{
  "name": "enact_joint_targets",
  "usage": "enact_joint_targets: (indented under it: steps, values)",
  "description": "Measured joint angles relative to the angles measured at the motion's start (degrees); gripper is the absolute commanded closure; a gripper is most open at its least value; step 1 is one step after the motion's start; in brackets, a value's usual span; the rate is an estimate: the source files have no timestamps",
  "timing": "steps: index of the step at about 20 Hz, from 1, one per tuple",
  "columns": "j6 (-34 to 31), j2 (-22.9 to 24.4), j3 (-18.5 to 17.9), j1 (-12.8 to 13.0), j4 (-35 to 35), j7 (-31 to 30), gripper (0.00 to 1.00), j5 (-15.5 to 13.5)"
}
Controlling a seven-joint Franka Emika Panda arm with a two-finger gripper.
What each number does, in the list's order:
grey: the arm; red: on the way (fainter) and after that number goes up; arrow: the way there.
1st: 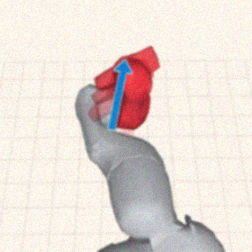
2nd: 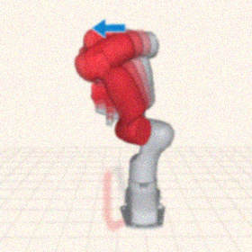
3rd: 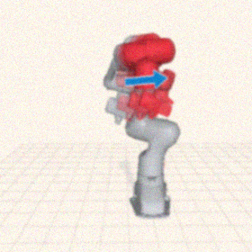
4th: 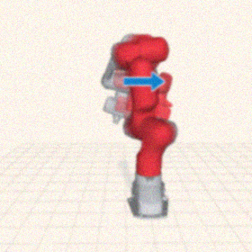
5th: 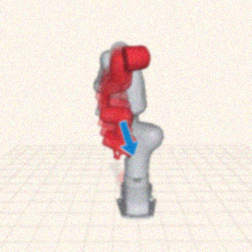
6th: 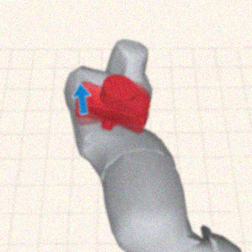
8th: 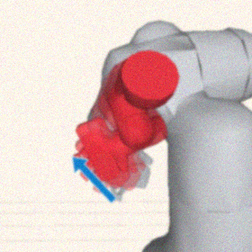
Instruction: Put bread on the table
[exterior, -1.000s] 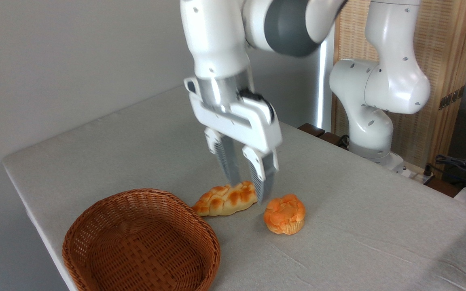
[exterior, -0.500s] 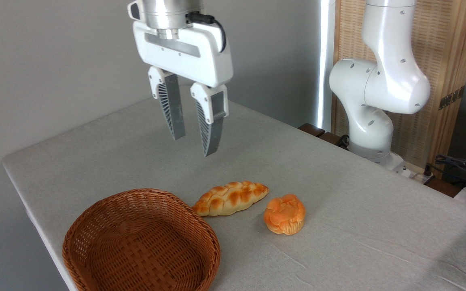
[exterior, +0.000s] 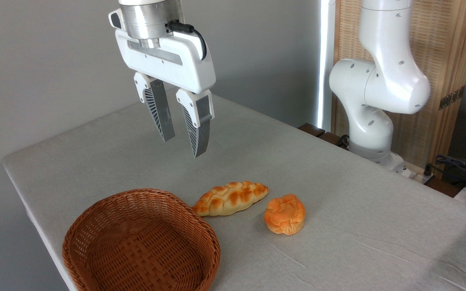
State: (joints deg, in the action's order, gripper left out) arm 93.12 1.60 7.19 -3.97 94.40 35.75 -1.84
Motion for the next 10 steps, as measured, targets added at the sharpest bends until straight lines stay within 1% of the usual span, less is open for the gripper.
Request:
enact_joint_targets:
  steps: [4,5,8,10]
  values:
    - [0.0,0.0,-0.2,0.0,-0.1,0.0,0.00,0.0]
    - [0.0,0.0,-0.5,0.3,-0.1,0.0,0.00,0.0]
    - [0.0,0.0,-3.1,2.6,-0.1,0.0,0.00,0.1]
    - [0.0,0.0,-3.8,3.1,-0.1,0.0,0.00,0.1]
